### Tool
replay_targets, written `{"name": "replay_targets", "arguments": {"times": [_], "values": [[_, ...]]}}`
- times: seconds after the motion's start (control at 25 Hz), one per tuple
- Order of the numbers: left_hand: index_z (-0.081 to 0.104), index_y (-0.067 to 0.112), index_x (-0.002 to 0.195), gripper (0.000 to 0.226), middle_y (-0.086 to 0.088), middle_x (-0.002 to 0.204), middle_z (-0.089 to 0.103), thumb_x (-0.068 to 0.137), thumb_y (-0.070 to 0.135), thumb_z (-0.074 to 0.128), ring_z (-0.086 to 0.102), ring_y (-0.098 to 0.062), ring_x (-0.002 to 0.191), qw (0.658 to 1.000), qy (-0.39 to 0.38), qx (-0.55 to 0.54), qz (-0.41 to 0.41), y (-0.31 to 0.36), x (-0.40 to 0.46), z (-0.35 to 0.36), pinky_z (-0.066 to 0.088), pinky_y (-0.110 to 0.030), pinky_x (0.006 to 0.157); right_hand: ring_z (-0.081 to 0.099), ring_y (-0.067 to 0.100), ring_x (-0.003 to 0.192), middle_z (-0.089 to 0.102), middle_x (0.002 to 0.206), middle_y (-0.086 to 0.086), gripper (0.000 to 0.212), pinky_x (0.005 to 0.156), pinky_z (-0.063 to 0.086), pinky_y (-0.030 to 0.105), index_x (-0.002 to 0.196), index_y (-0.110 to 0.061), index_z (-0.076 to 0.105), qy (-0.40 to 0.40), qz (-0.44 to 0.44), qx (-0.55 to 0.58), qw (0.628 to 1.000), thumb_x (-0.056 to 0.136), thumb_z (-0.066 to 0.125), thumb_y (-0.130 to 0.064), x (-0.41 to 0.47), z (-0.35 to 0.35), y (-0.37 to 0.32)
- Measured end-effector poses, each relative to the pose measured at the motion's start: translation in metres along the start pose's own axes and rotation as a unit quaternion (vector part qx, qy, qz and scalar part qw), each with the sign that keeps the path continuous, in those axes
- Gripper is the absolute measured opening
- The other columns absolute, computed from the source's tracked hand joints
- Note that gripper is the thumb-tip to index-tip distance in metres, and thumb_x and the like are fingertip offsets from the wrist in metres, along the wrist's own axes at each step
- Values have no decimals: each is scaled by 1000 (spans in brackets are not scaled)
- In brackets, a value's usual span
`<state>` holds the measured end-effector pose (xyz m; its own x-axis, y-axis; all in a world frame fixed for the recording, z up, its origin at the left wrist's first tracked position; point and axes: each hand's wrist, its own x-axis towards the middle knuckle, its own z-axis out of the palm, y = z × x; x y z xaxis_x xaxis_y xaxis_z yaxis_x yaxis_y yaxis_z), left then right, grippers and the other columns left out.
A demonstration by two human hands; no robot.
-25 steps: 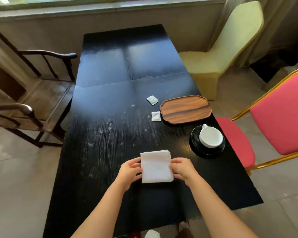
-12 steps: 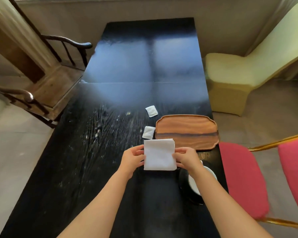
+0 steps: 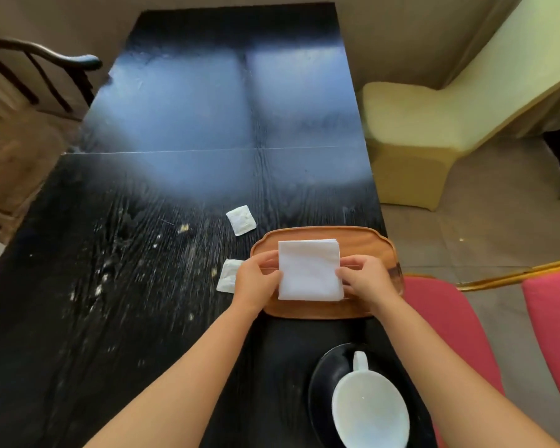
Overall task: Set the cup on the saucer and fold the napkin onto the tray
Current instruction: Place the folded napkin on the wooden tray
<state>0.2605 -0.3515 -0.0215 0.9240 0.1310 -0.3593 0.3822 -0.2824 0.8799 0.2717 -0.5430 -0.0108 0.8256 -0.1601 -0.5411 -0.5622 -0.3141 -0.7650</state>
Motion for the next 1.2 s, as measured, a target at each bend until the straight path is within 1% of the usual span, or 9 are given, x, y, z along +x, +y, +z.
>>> {"name": "replay_targets", "arguments": {"times": [0.16,0.32,0.4,0.52,0.6,0.72,0.92,1.08,1.2], "values": [[68,14,108,40,0,102,71,74,-4,57,65,-10,92,999,37,9,23,-12,7,11,55,-34,83,58,18,95,61,100,1,25,76,54,33,109,-9,64,16,-46,-54,997,84,61,-13,10,3,9],[67,13,105,36,8,92,66,77,-5,54,60,2,80,993,100,27,49,-10,-4,19,44,-3,70,55,13,88,64,99,3,24,75,48,27,107,-8,63,46,-118,-114,985,83,62,-12,11,7,7],[65,13,107,36,10,91,63,78,-6,53,62,-6,83,991,116,38,58,-10,-8,21,42,0,67,57,13,85,67,100,6,29,70,47,24,112,-12,59,58,-148,-128,979,83,62,-13,10,9,7],[56,10,120,39,2,113,58,82,4,55,56,-18,109,960,156,142,184,-15,-7,19,40,-14,88,54,20,108,59,123,7,50,83,48,32,131,-16,46,95,-260,-228,934,83,61,-13,8,13,14],[39,9,138,55,-7,143,42,86,27,47,33,-22,136,915,78,284,275,-23,-2,21,24,-29,111,34,26,133,42,144,8,60,101,38,42,139,-16,38,112,-365,-350,856,83,58,-14,13,13,23],[1,22,146,75,1,155,-2,83,54,25,-7,-17,143,850,-40,446,278,-32,6,24,0,-47,115,8,21,142,27,153,7,58,108,24,55,142,-15,31,82,-394,-483,777,88,38,-36,19,14,32],[1,25,146,73,2,157,2,85,59,23,-3,-15,144,828,-42,482,284,-46,13,22,-1,-53,113,-1,15,142,16,156,2,64,110,3,50,145,-14,17,59,-364,-511,777,90,21,-47,23,20,48],[17,22,146,71,0,155,13,85,56,31,4,-13,142,812,-22,489,318,-51,16,22,3,-56,110,4,17,142,18,155,3,63,109,4,52,145,-14,19,74,-354,-525,770,92,19,-49,23,23,52],[18,21,146,71,1,155,8,86,56,31,2,-13,142,819,-26,478,317,-47,15,20,5,-58,113,4,17,142,18,155,4,67,108,4,53,145,-15,17,64,-348,-535,767,92,2,-54,23,23,50]]}}
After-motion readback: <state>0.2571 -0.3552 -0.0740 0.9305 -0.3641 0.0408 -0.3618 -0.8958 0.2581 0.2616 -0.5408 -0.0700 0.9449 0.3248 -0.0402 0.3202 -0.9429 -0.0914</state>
